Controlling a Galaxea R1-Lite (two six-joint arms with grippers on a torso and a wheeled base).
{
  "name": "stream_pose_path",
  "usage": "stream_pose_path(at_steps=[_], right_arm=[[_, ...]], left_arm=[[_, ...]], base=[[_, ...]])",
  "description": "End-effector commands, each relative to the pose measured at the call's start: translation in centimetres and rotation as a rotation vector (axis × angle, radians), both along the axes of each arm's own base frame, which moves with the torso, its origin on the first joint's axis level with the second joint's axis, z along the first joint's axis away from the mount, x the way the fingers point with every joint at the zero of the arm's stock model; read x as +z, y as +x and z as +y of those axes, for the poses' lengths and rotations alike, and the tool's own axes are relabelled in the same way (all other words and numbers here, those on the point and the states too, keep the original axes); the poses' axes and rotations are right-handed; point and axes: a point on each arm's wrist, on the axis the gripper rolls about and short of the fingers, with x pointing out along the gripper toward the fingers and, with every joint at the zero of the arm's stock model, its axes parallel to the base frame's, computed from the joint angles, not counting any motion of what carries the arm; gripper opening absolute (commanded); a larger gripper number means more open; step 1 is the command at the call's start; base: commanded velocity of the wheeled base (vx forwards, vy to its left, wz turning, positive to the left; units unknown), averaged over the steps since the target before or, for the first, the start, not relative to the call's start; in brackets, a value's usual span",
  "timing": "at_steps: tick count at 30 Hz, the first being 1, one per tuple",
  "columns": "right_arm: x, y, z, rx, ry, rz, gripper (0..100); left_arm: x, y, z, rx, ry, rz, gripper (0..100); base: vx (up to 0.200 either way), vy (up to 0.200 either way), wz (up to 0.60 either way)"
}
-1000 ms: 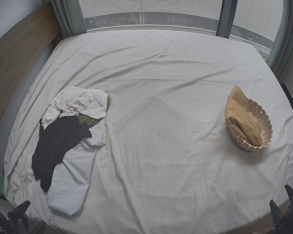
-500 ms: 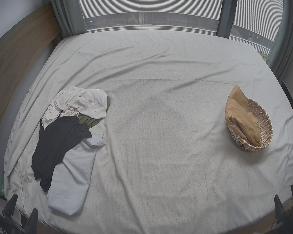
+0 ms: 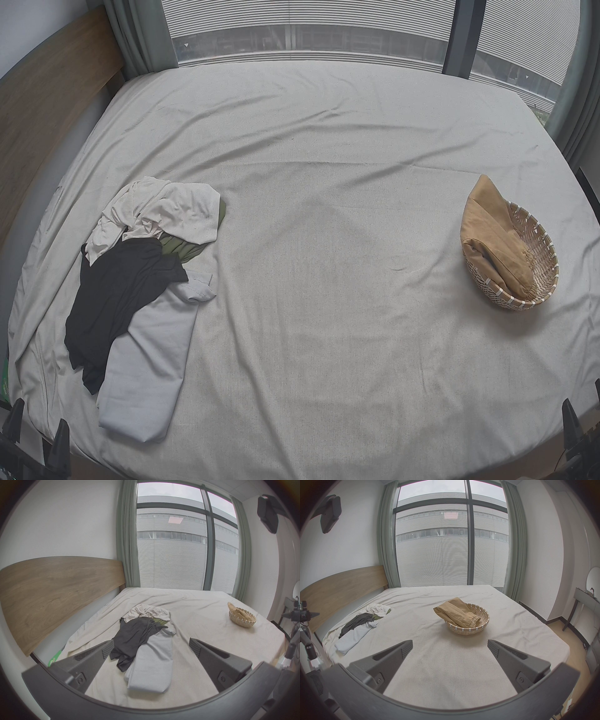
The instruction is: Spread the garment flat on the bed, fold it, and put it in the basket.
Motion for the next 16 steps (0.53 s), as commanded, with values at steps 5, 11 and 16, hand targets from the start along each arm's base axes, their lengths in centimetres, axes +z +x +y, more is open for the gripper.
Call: stream_pose_path(at_steps=[5, 11, 16], right_arm=[[-0.48, 0.06, 0.08, 0.036, -0.026, 0.005, 100], [-0.5, 0.07, 0.12, 0.052, -0.033, 0.008, 100], [-0.5, 0.07, 0.11, 0.05, -0.03, 0.008, 100]], left_arm=[[-0.59, 0.05, -0.03, -0.021, 0.013, 0.015, 100], [-0.58, 0.02, -0.03, -0.024, 0.016, 0.009, 100], [-0.58, 0.02, -0.03, -0.024, 0.015, 0.009, 100]], base=[[0.0, 0.0, 0.0], [0.0, 0.0, 0.0], [0.0, 0.0, 0.0]])
